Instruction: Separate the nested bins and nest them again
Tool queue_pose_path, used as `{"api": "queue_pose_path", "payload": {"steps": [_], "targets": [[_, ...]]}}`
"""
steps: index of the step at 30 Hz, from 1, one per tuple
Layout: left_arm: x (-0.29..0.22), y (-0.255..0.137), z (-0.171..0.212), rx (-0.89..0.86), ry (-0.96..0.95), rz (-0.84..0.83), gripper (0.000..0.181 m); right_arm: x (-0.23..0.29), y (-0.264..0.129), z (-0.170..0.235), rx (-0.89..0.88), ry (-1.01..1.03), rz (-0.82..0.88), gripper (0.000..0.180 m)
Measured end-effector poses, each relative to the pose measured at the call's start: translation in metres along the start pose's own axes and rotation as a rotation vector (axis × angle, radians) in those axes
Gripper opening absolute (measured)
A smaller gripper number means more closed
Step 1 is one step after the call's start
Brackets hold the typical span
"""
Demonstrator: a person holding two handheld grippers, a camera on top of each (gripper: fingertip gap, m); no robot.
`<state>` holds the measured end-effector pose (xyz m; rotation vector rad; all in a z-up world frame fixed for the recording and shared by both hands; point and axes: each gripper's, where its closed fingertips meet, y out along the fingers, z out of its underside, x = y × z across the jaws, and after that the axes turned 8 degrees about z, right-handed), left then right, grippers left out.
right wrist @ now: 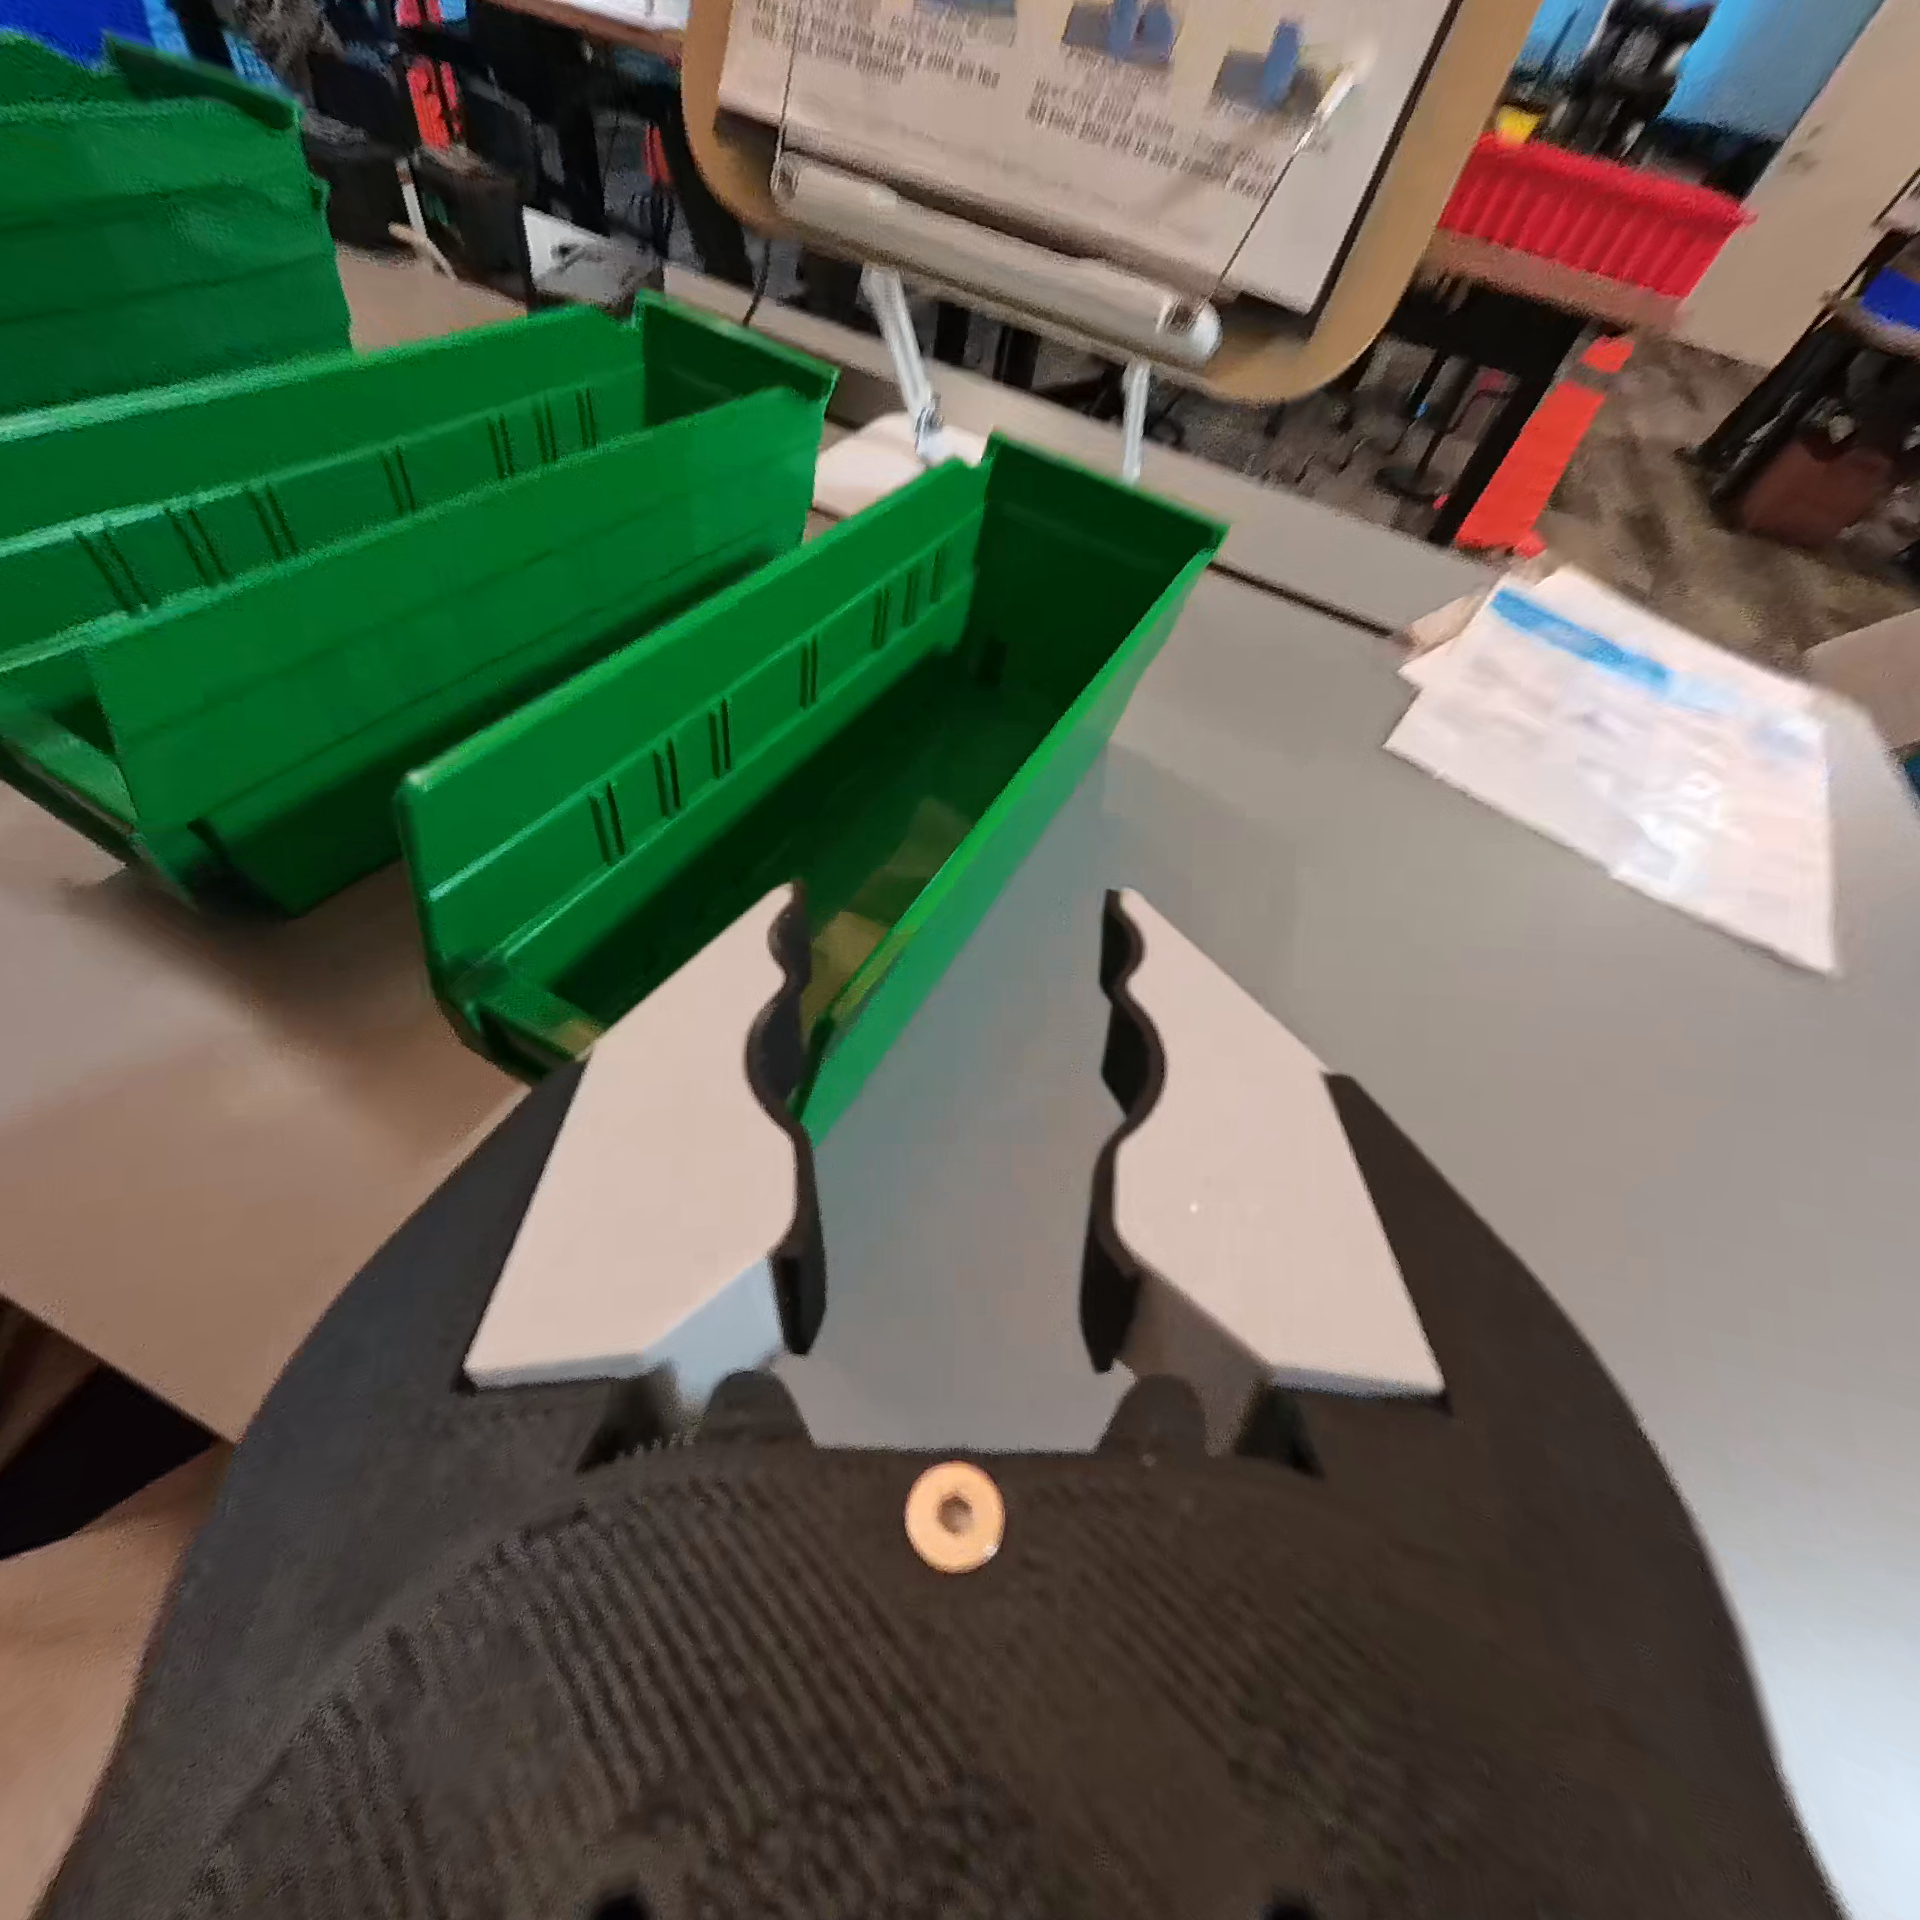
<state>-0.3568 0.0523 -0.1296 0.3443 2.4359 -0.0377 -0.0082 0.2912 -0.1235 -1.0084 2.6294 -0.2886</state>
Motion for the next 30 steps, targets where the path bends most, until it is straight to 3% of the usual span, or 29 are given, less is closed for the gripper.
{"api": "queue_pose_path", "payload": {"steps": [4, 8, 11, 13, 16, 20, 28, 30], "targets": [[-0.002, -0.008, -0.011, -0.048, 0.061, -0.026, 0.036, -0.003, -0.022, -0.053, -0.148, -0.091, 0.029, 0.055], [-0.002, -0.022, -0.031, -0.134, 0.181, -0.106, 0.038, 0.039, -0.030, -0.114, -0.324, -0.259, -0.026, 0.046], [0.005, -0.043, -0.051, -0.238, 0.268, -0.229, 0.053, 0.096, -0.026, -0.151, -0.451, -0.450, -0.109, 0.037], [0.013, -0.055, -0.060, -0.281, 0.295, -0.310, 0.075, 0.143, -0.021, -0.168, -0.528, -0.615, -0.196, 0.032], [0.026, -0.057, -0.055, -0.230, 0.292, -0.380, 0.097, 0.211, -0.008, -0.173, -0.584, -0.855, -0.362, 0.033], [0.038, -0.046, -0.028, -0.063, 0.276, -0.411, 0.113, 0.276, 0.018, -0.163, -0.590, -1.067, -0.582, 0.036], [0.059, -0.034, 0.021, 0.202, 0.327, -0.529, 0.136, 0.351, 0.074, -0.143, -0.526, -1.447, -0.784, 0.037], [0.070, -0.036, 0.028, 0.239, 0.347, -0.621, 0.153, 0.366, 0.083, -0.134, -0.465, -1.513, -0.839, 0.039]]}}
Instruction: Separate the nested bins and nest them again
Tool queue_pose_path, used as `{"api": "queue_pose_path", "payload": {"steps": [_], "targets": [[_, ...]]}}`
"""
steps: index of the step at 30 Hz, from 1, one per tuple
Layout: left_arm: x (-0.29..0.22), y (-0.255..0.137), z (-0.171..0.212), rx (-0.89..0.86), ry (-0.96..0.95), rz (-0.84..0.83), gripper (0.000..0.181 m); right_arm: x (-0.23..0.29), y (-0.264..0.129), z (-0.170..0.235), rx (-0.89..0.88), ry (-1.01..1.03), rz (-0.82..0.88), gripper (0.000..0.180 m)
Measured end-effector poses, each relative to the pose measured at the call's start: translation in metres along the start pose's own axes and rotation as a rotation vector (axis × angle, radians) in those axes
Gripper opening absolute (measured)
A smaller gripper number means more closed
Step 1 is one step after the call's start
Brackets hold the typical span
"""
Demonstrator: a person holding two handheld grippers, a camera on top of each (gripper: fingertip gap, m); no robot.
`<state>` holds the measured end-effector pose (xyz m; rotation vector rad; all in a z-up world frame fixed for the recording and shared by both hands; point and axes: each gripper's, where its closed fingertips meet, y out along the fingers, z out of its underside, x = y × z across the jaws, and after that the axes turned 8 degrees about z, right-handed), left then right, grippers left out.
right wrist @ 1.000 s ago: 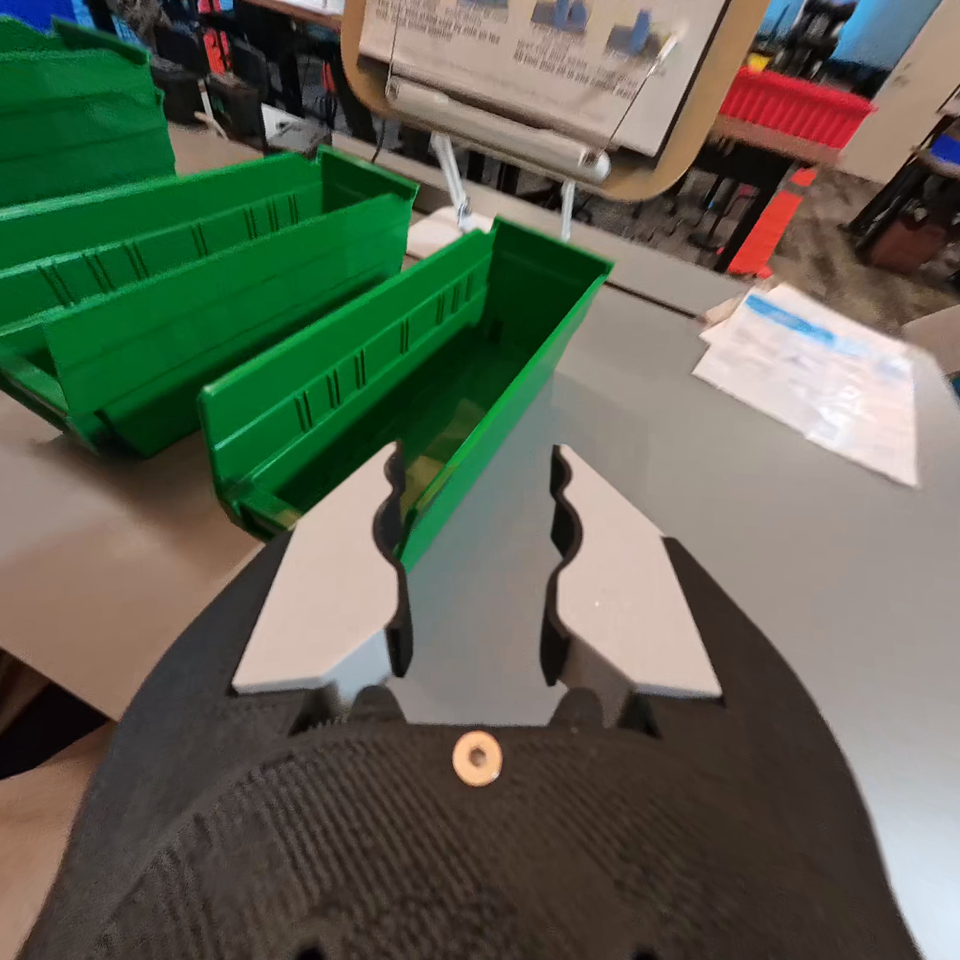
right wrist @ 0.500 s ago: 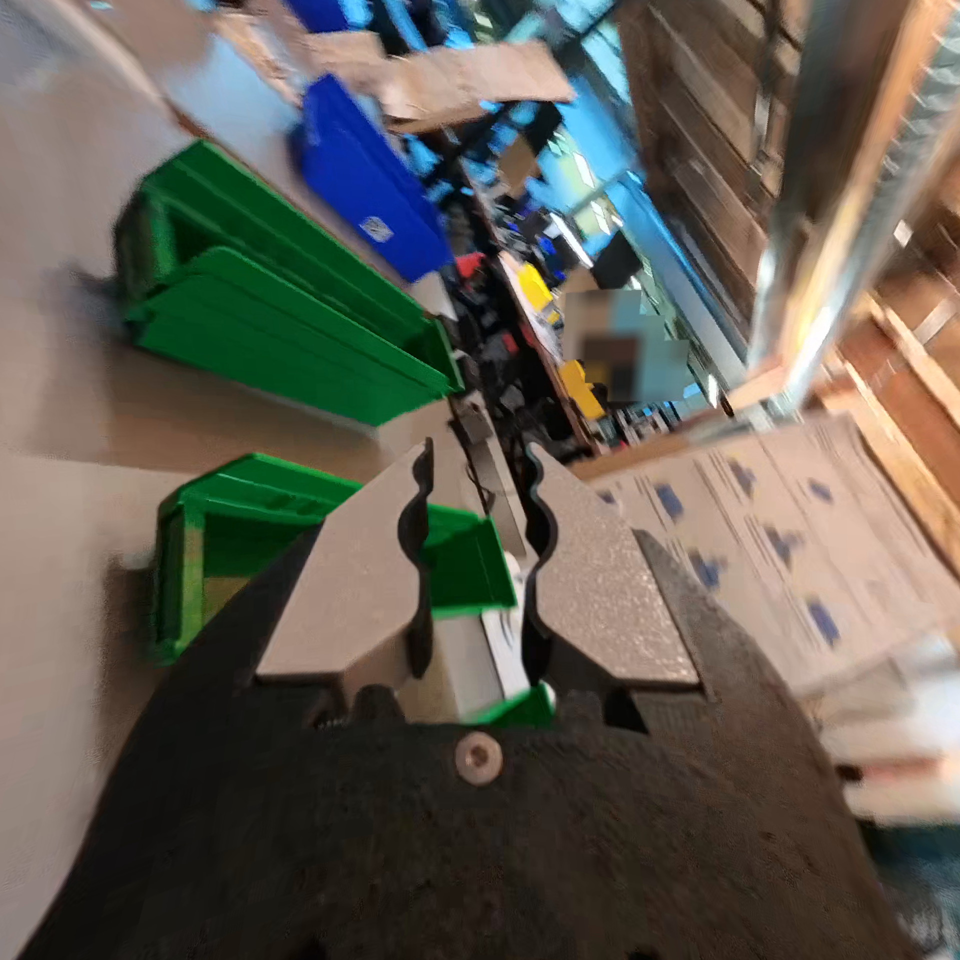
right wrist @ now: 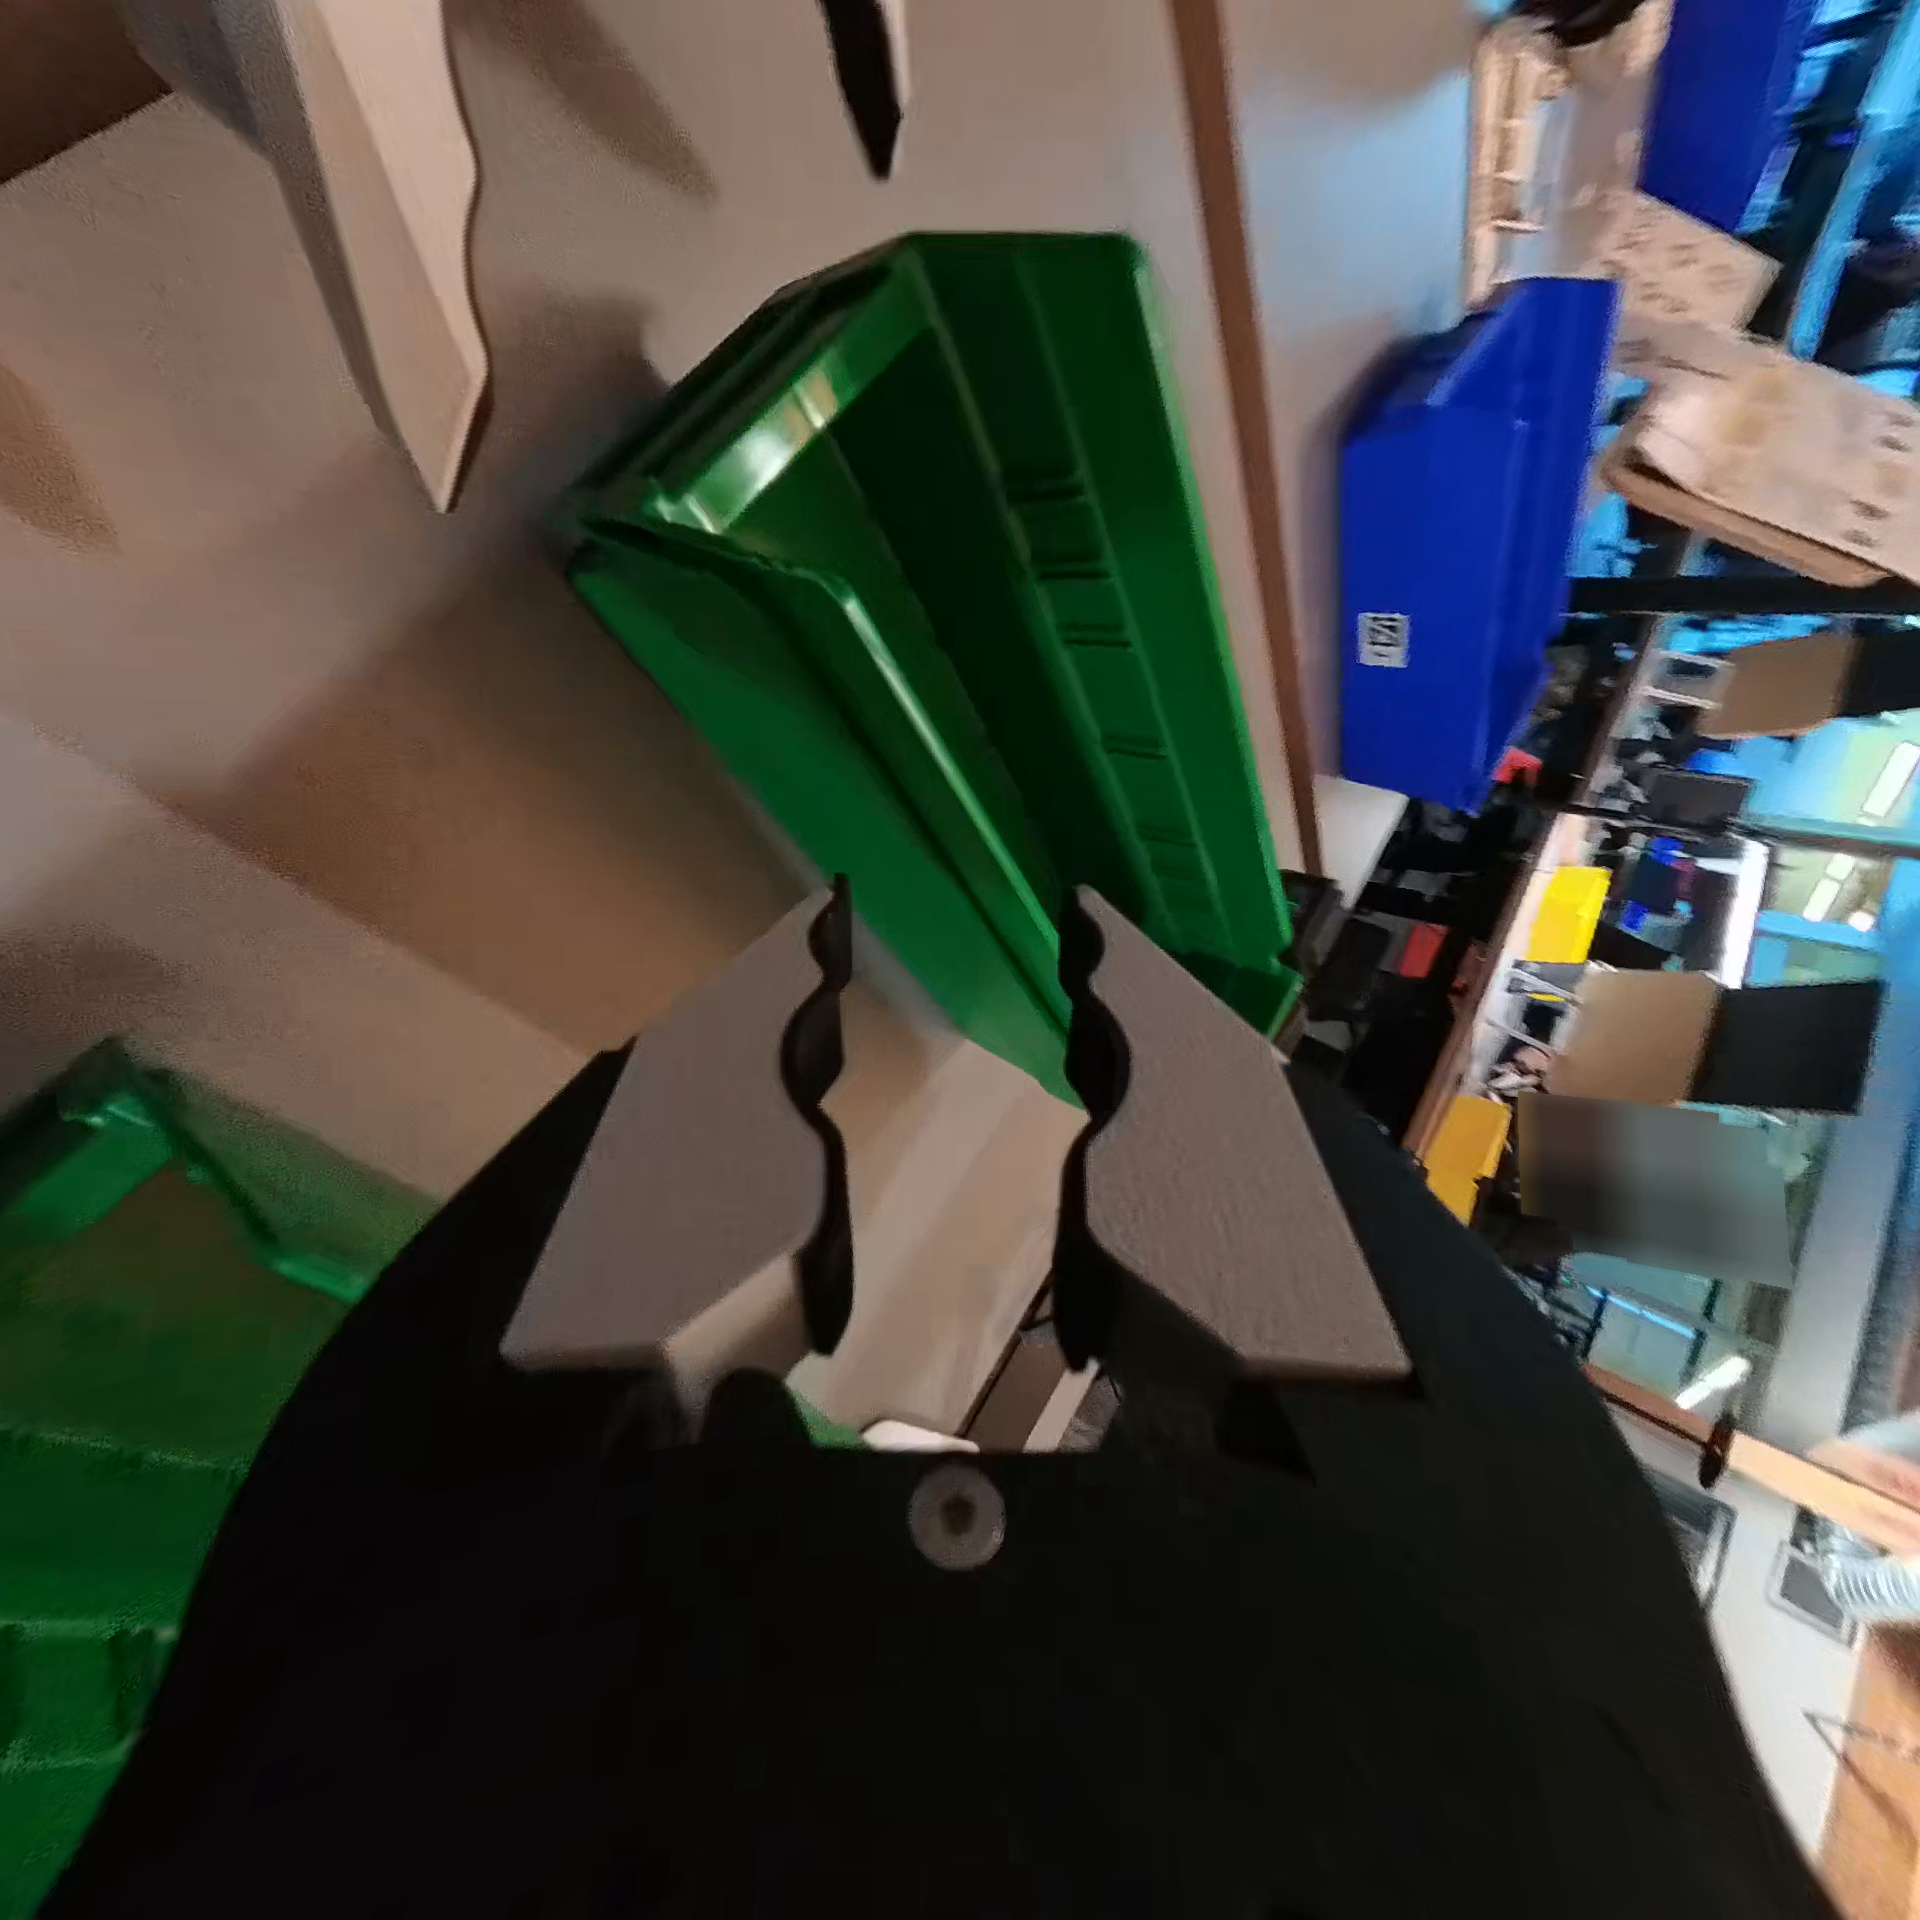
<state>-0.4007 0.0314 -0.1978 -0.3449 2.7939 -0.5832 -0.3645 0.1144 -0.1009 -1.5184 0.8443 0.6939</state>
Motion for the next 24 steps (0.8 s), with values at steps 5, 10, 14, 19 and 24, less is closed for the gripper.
{"api": "queue_pose_path", "payload": {"steps": [5, 10, 14, 19, 24], "targets": [[-0.009, 0.009, 0.007, 0.017, -0.039, 0.001, 0.157, 0.003, 0.028, -0.011, -0.031, -0.075, -0.103, 0.041], [-0.010, 0.020, 0.000, -0.003, -0.062, 0.005, 0.157, 0.005, 0.035, -0.020, -0.069, -0.055, -0.199, 0.034], [-0.008, 0.030, 0.006, 0.005, -0.063, 0.005, 0.156, 0.015, 0.035, -0.024, -0.076, -0.122, -0.247, 0.012], [-0.002, 0.027, -0.003, -0.057, 0.009, -0.027, 0.139, 0.015, 0.036, -0.027, -0.074, -0.157, -0.231, 0.011], [0.005, 0.024, -0.006, -0.078, 0.013, -0.028, 0.121, 0.016, 0.035, -0.028, -0.069, -0.125, -0.251, 0.009]]}}
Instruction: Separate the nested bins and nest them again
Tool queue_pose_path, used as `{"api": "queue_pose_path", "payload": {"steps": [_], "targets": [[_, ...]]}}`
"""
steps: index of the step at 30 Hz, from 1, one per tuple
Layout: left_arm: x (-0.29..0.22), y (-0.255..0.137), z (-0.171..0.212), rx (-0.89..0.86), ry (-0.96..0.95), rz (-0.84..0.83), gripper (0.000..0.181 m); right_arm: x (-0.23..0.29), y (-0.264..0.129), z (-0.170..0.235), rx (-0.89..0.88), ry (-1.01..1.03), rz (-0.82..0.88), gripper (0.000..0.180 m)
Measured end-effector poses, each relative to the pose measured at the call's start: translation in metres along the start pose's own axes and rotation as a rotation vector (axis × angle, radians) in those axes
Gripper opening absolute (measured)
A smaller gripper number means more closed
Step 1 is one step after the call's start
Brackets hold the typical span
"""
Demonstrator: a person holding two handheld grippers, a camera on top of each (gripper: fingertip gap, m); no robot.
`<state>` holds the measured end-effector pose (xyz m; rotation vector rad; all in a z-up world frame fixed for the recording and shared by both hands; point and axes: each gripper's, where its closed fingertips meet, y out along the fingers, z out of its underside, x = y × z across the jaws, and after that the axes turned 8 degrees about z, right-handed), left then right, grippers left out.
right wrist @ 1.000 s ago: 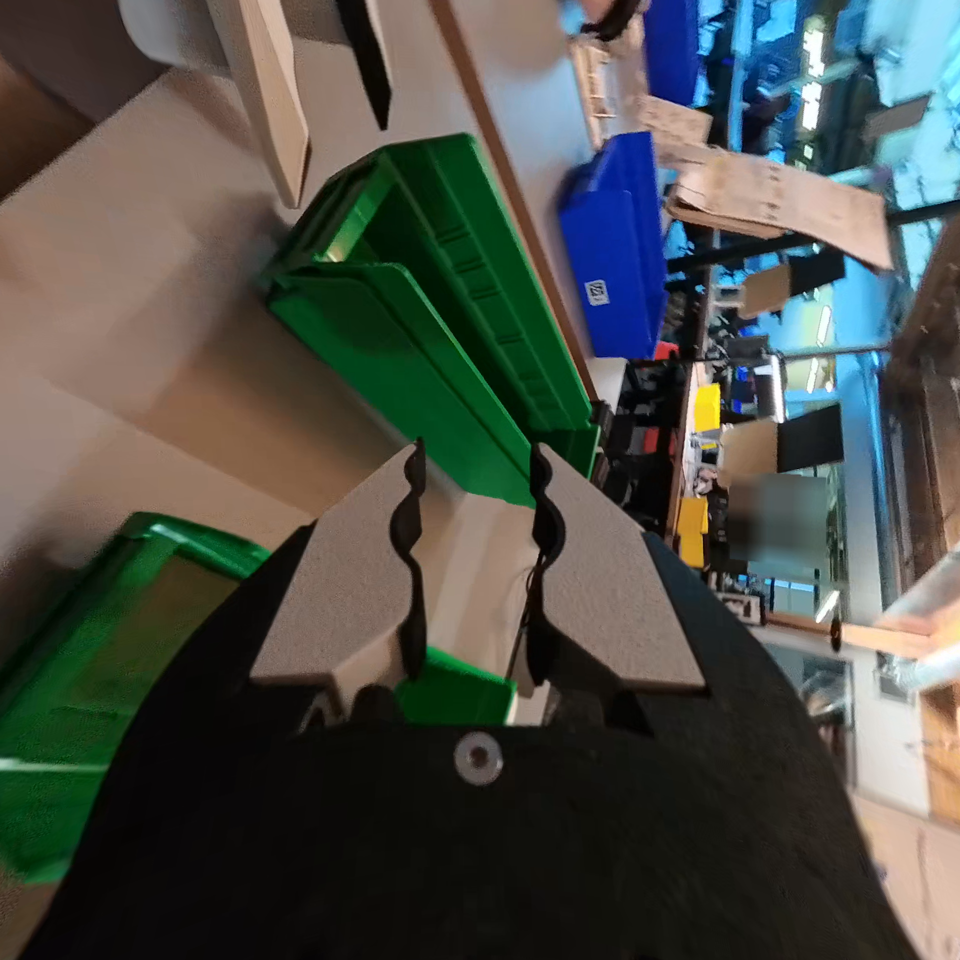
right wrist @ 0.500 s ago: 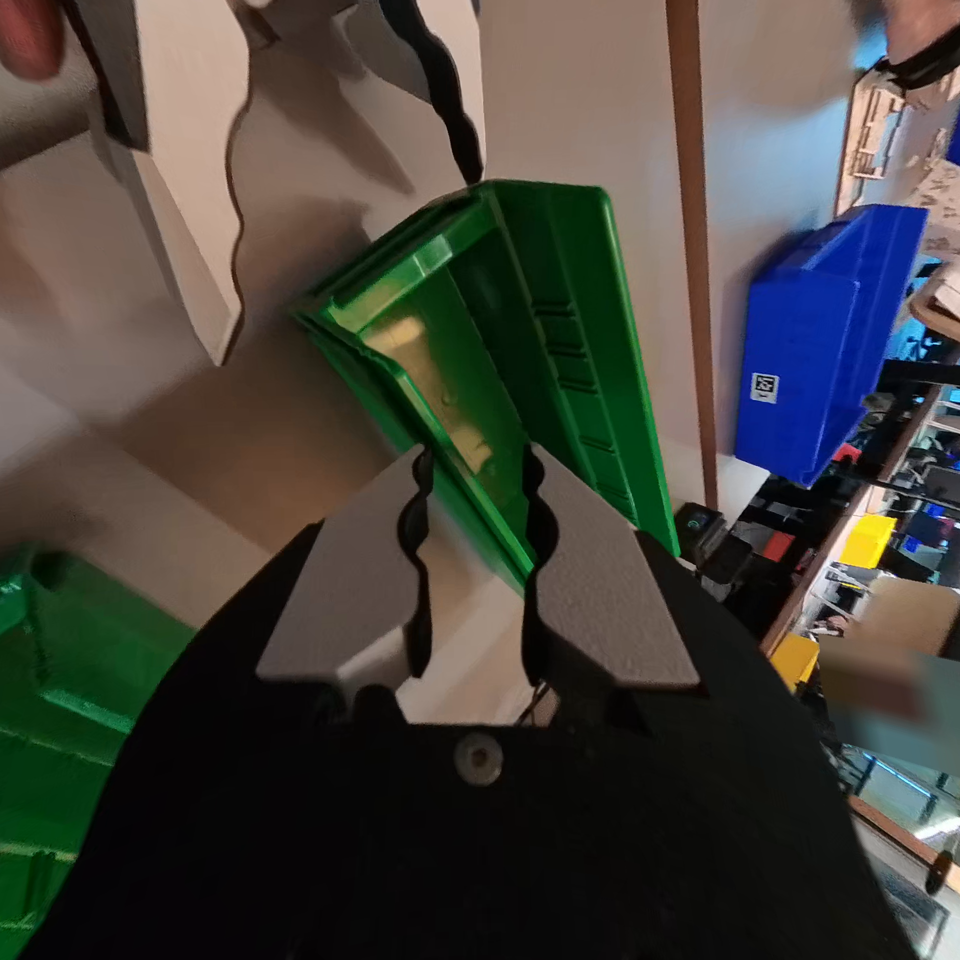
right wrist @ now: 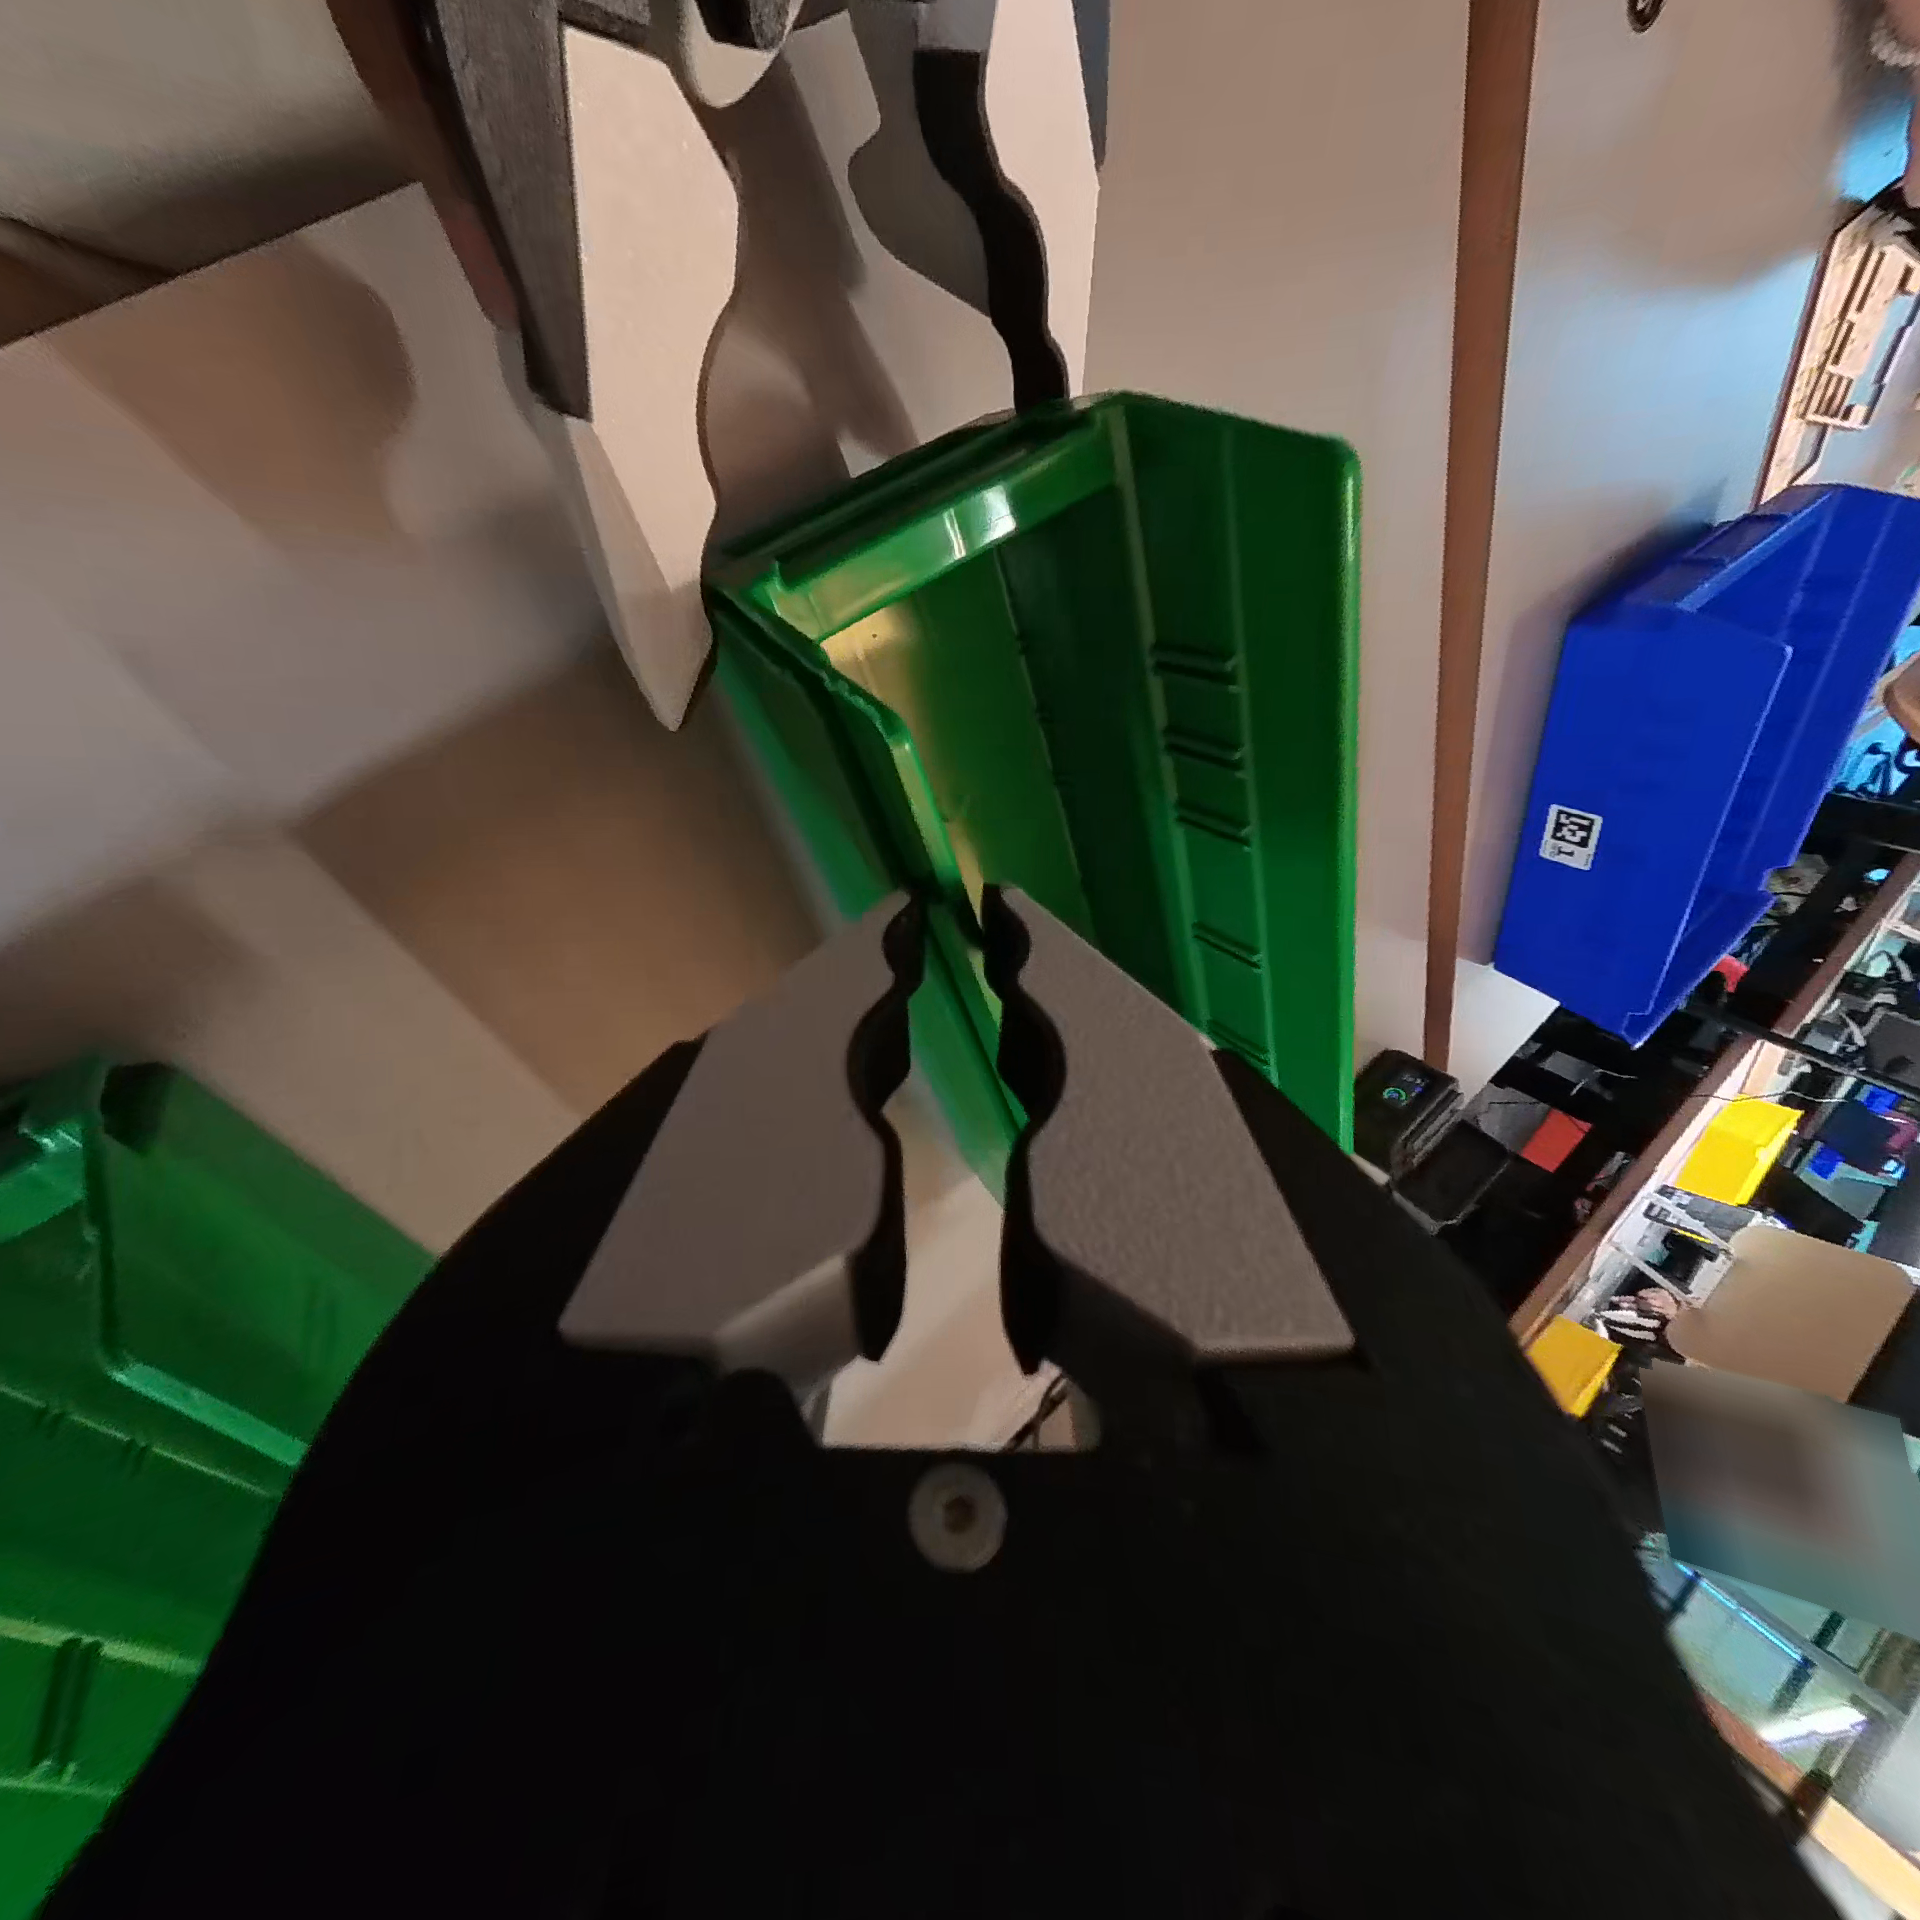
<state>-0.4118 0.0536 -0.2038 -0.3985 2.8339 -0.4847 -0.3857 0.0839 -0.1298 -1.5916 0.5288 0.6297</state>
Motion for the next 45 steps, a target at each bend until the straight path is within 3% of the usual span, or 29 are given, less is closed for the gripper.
{"api": "queue_pose_path", "payload": {"steps": [16, 25, 32, 34, 36, 39, 42, 45], "targets": [[-0.005, 0.000, 0.003, 0.002, 0.005, -0.024, 0.121, -0.002, -0.010, 0.000, -0.056, 0.068, 0.014, 0.007], [-0.005, -0.001, 0.000, -0.010, -0.008, -0.022, 0.121, -0.011, -0.014, -0.003, -0.145, 0.215, -0.011, 0.007], [-0.005, -0.002, 0.003, 0.004, 0.009, -0.033, 0.120, -0.005, -0.010, 0.000, -0.114, 0.230, -0.025, 0.010], [-0.005, -0.001, 0.004, 0.007, 0.007, -0.034, 0.120, -0.011, -0.015, -0.002, -0.157, 0.329, -0.042, 0.022], [-0.005, -0.001, 0.004, 0.010, 0.008, -0.033, 0.120, -0.036, -0.026, -0.003, -0.272, 0.504, -0.009, 0.056], [-0.005, -0.001, 0.004, 0.013, 0.011, -0.033, 0.120, -0.102, -0.035, 0.045, -0.340, 0.908, 0.188, 0.073], [-0.005, -0.001, 0.004, 0.013, 0.015, -0.032, 0.120, -0.124, -0.020, 0.140, -0.171, 1.329, 0.365, 0.079], [-0.004, -0.001, 0.003, 0.011, 0.019, -0.030, 0.120, -0.109, 0.006, 0.191, -0.091, 1.630, 0.300, 0.065]]}}
